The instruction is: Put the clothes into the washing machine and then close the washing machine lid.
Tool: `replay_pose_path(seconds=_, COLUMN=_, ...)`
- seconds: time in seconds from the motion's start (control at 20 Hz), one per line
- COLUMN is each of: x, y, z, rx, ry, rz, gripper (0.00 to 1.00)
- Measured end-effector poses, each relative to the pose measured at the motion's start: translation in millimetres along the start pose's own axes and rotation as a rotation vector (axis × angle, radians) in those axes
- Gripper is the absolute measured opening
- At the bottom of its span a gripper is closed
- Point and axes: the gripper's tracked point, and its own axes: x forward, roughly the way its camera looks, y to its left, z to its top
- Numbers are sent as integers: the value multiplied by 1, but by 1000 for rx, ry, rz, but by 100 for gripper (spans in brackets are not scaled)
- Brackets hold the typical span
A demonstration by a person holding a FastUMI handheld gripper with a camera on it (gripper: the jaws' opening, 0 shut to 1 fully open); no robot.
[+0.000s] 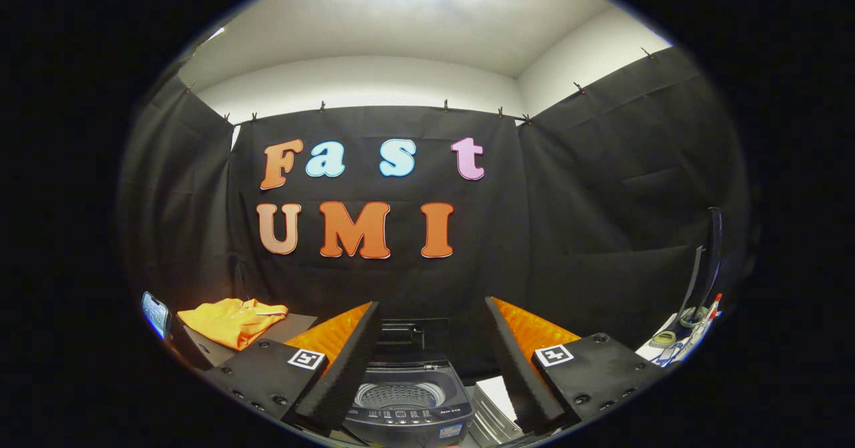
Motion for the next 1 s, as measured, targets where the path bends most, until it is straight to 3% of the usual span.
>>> replay_pose_path(seconds=0.6, x=26, y=88, z=6, rx=-3, ry=-2, rz=111, gripper=98)
replay_pose_path(seconds=1.0, x=57, y=232, z=13, rx=23, ry=-8, rz=319, gripper=99)
